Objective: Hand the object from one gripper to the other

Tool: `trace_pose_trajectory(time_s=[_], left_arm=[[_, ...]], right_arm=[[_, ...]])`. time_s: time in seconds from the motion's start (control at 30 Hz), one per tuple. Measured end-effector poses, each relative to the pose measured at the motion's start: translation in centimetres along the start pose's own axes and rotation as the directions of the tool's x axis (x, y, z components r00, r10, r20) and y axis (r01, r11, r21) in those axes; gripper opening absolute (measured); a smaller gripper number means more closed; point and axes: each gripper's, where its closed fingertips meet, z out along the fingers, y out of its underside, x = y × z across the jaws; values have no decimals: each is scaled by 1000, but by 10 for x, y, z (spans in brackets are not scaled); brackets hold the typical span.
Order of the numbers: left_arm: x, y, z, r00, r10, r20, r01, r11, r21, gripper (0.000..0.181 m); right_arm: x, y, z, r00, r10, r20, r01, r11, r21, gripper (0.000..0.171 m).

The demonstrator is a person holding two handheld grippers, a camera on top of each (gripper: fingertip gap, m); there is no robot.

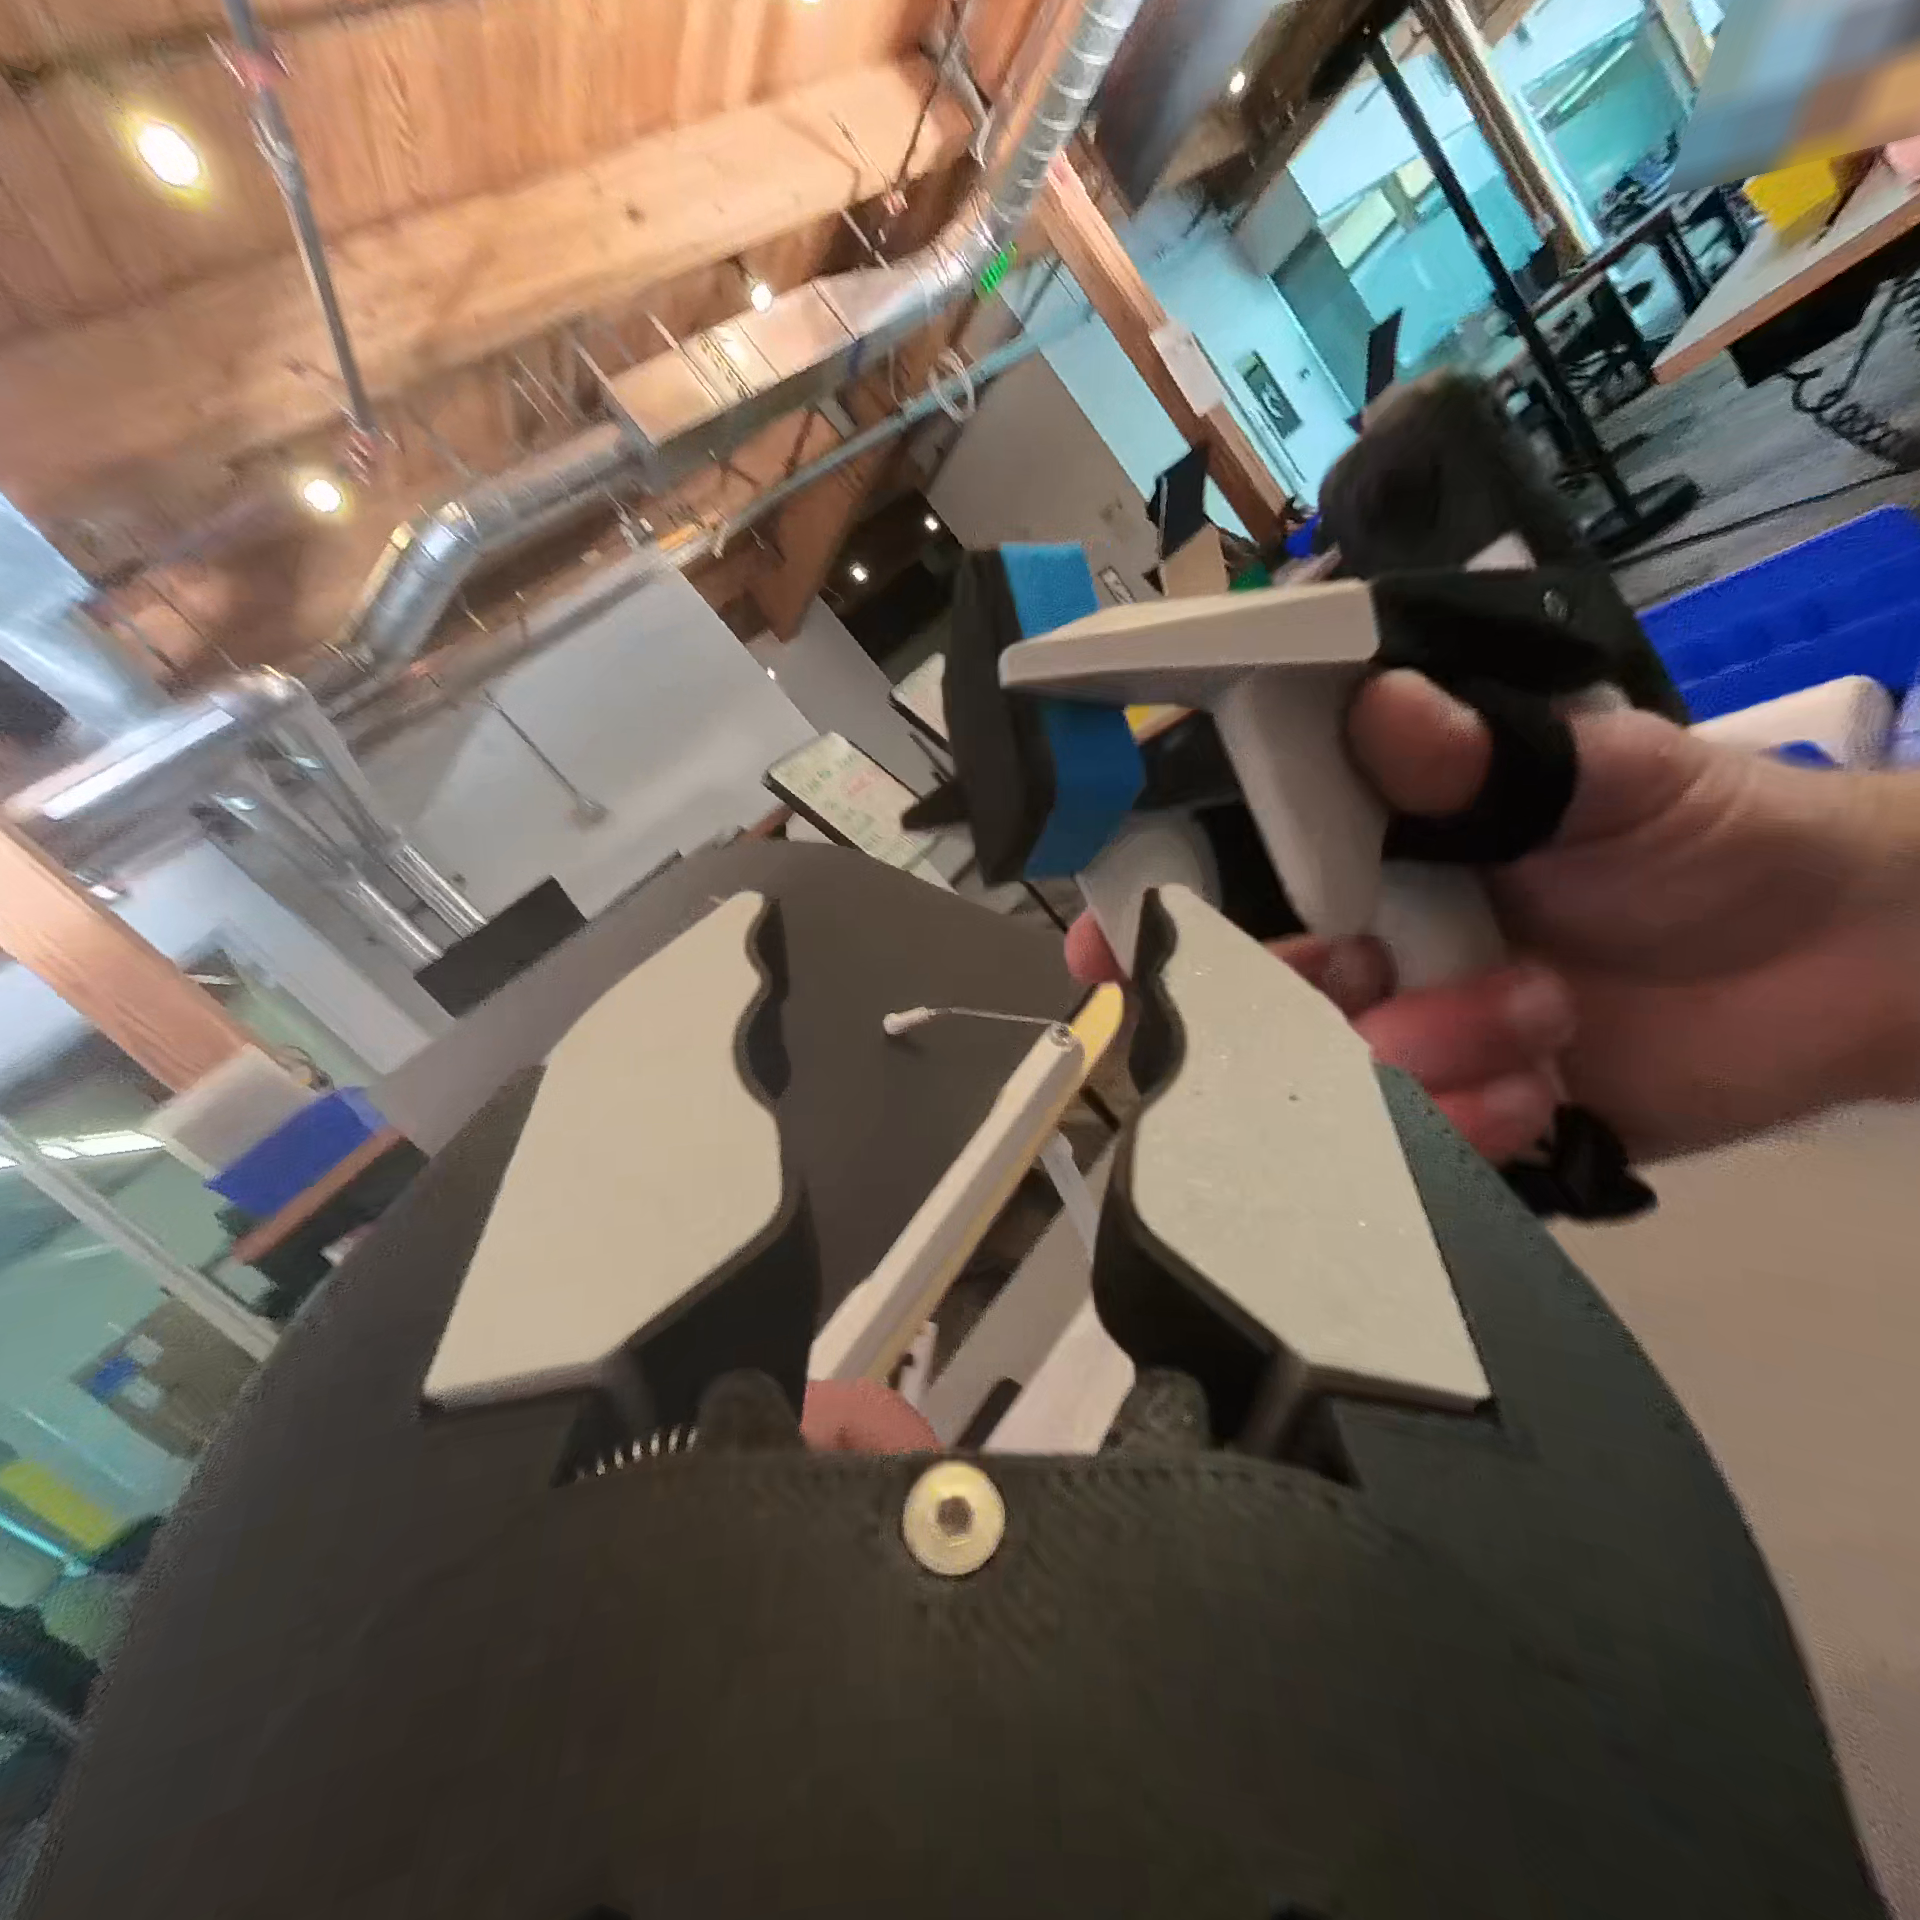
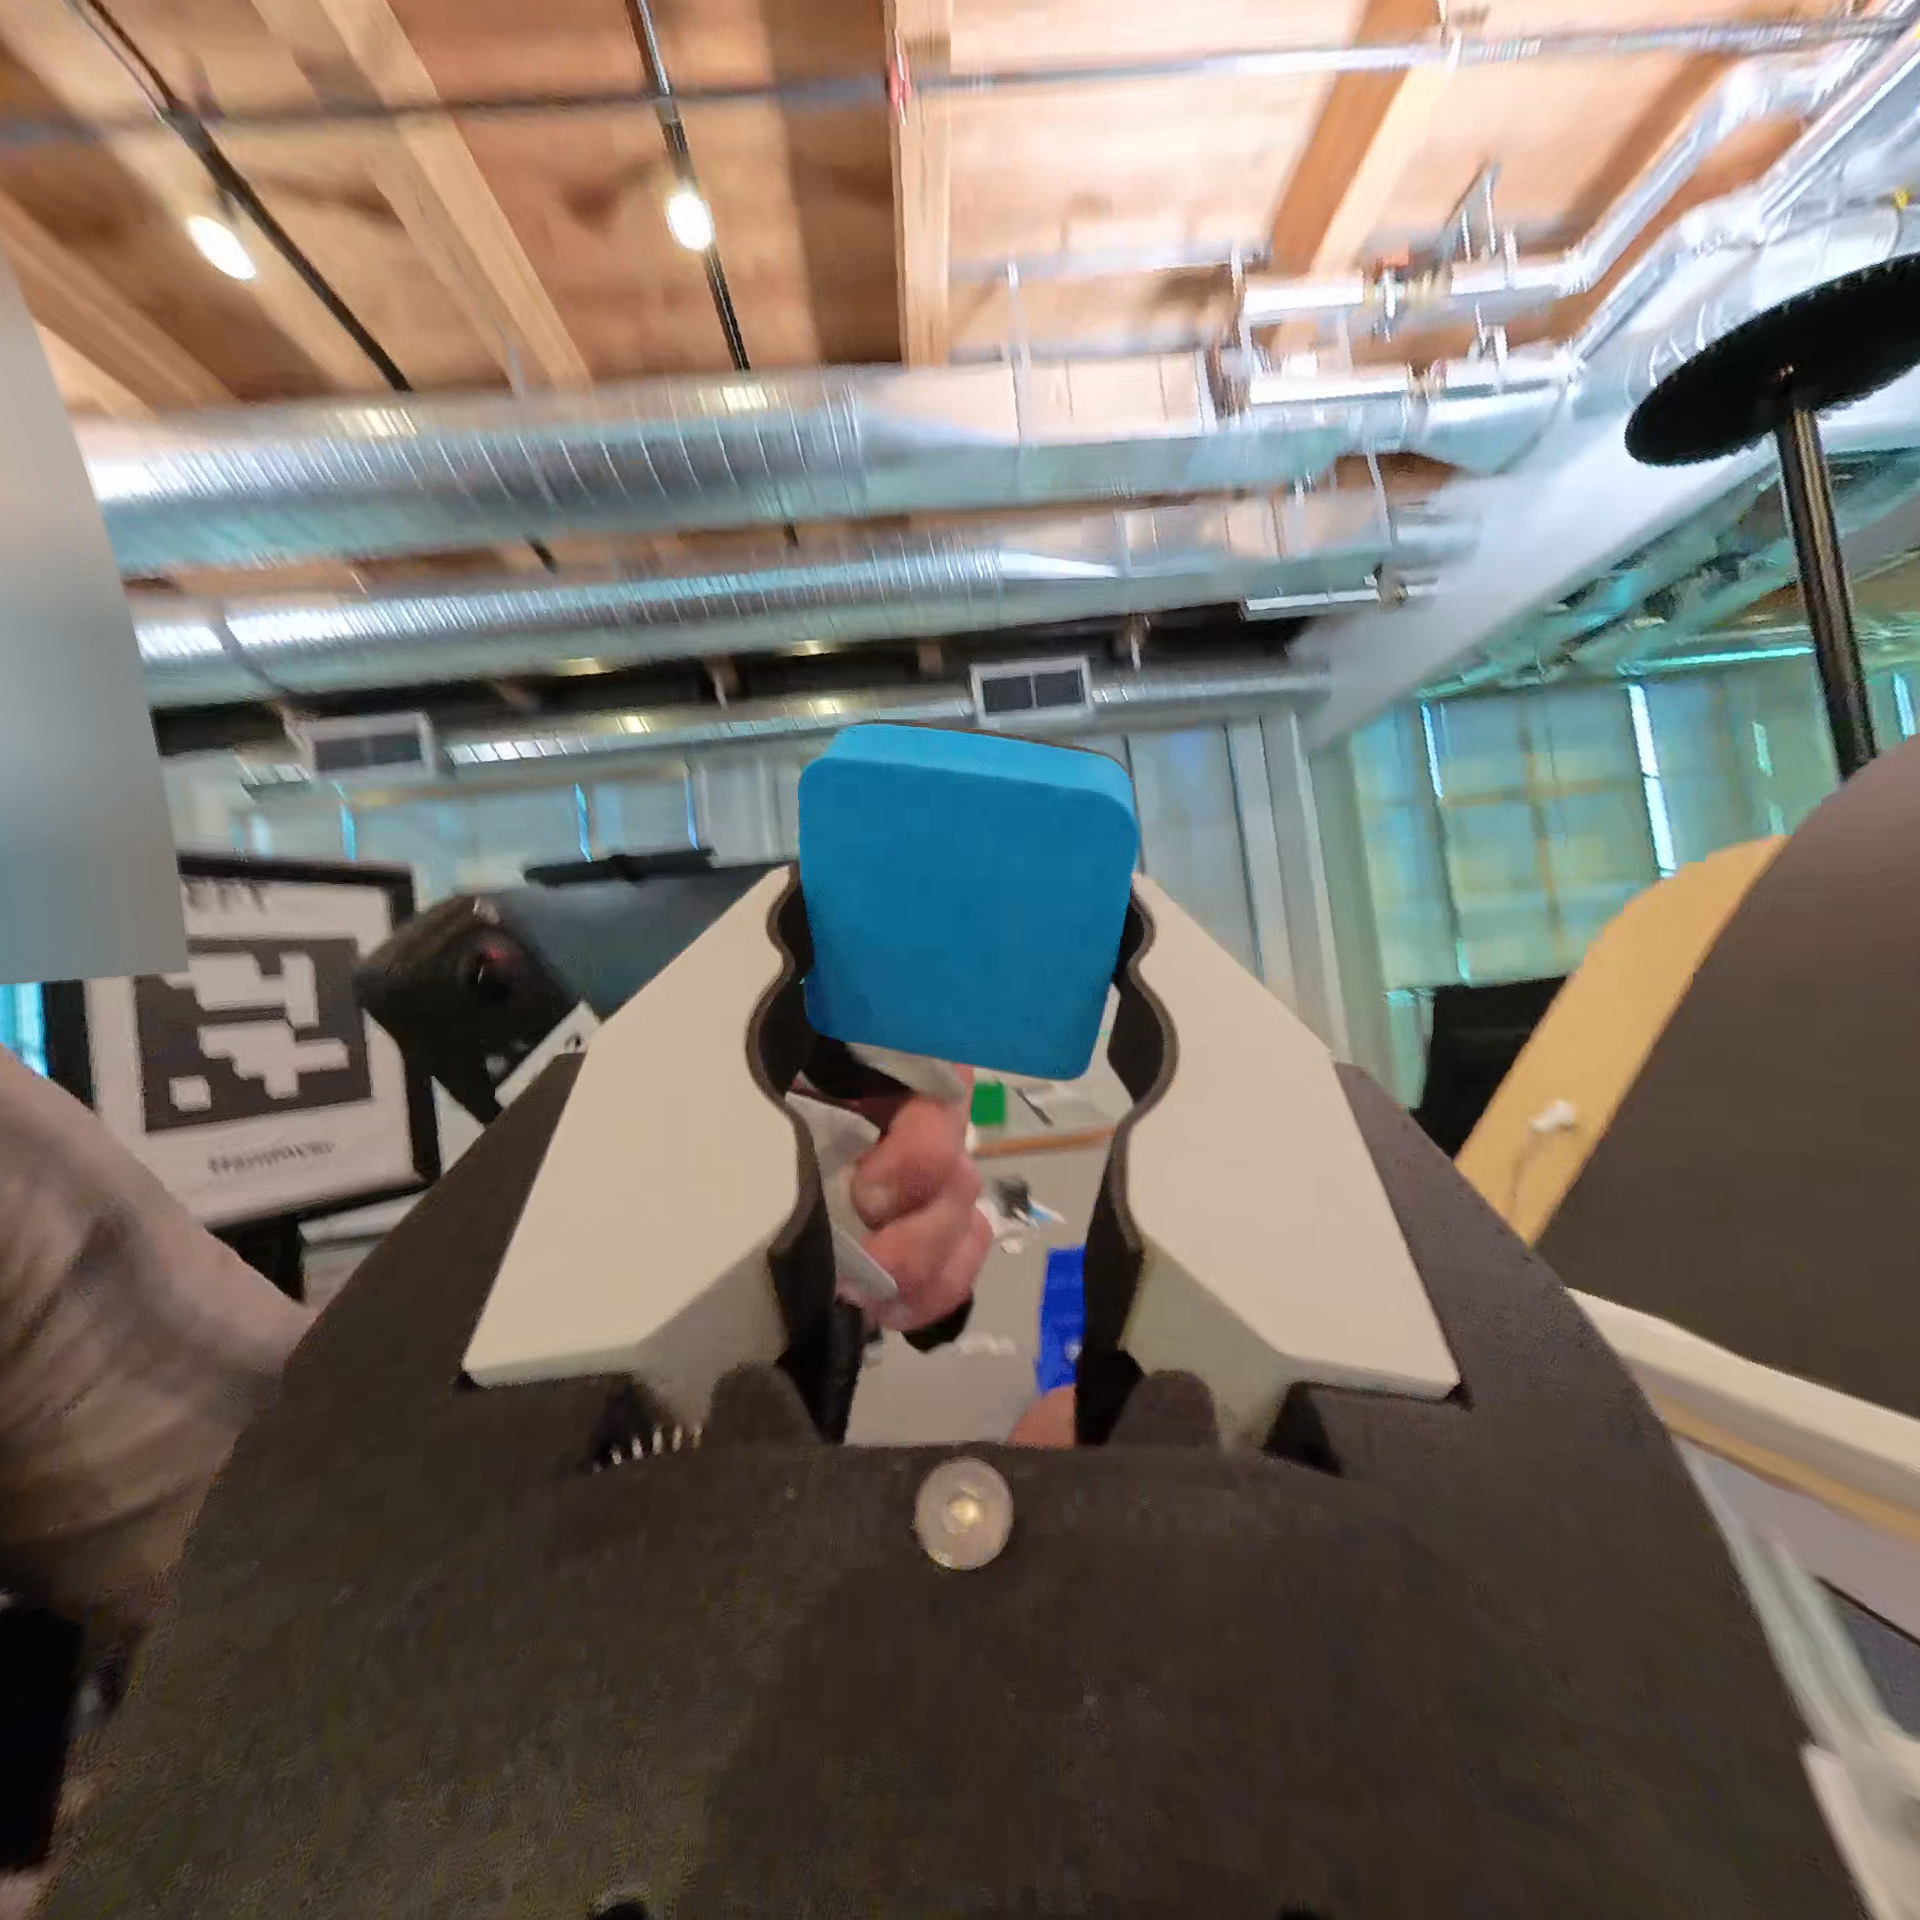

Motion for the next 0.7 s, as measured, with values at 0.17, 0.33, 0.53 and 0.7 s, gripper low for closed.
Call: trace_pose_trajectory(time_s=[0.17, 0.33, 0.53, 0.7], left_arm=[[8, -10, -1, 990, 128, 62, -130, 991, 27, 50], [13, -5, -1, 979, 201, 46, -201, 979, 11, 33], [4, -1, -3, 947, 306, 98, -303, 952, -46, 25], [-6, 18, -10, 832, 554, -19, -547, 815, -189, 23]], right_arm=[[-9, 18, 6, 987, 137, 81, -144, 986, 88, 55], [-16, 27, 13, 958, 257, 127, -273, 954, 127, 56], [-10, 33, 12, 971, 227, 79, -230, 973, 30, 68], [9, 45, -1, 1000, -2, -29, -6, 966, -259, 73]])
